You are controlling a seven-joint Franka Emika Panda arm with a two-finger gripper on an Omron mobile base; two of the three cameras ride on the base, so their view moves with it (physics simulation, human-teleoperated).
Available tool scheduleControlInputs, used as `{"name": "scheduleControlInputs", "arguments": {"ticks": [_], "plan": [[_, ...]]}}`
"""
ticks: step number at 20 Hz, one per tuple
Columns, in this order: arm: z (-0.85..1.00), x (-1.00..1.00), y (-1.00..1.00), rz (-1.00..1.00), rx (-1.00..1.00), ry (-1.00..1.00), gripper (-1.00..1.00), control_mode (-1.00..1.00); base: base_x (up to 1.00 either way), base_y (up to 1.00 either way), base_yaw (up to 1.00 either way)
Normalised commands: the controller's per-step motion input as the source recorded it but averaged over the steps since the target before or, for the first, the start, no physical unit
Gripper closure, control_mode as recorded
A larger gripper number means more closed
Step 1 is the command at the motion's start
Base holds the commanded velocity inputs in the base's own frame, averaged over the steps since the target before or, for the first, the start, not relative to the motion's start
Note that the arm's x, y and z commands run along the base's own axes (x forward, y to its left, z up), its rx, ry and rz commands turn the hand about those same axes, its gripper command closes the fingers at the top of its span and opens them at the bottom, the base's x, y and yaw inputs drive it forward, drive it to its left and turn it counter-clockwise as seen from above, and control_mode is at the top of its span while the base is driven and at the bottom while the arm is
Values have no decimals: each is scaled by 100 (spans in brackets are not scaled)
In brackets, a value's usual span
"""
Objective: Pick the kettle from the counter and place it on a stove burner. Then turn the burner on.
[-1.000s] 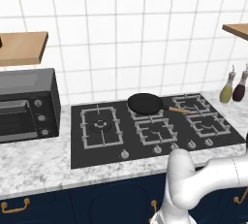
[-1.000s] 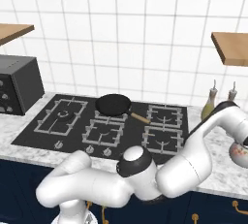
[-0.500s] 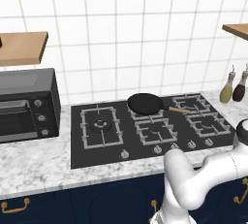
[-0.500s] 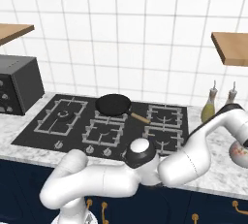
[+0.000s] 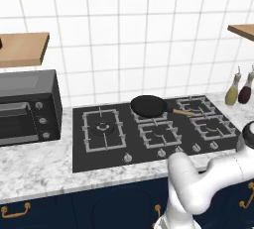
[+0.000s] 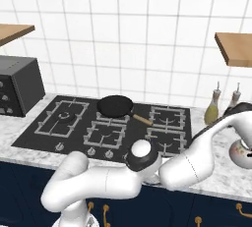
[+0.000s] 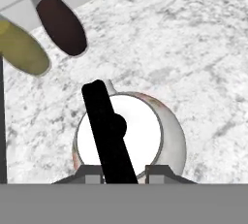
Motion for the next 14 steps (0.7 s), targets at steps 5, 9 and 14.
{"name": "scheduleControlInputs", "arguments": {"ticks": [5, 9, 14], "plan": [[1, -48, 100, 1, 5, -43, 100, -100, 0, 0, 0], [5, -35, 100, 1, 11, -35, 100, -100, 0, 0, 0], [13, -1, 100, 0, 5, -20, 100, -100, 0, 0, 0]]}}
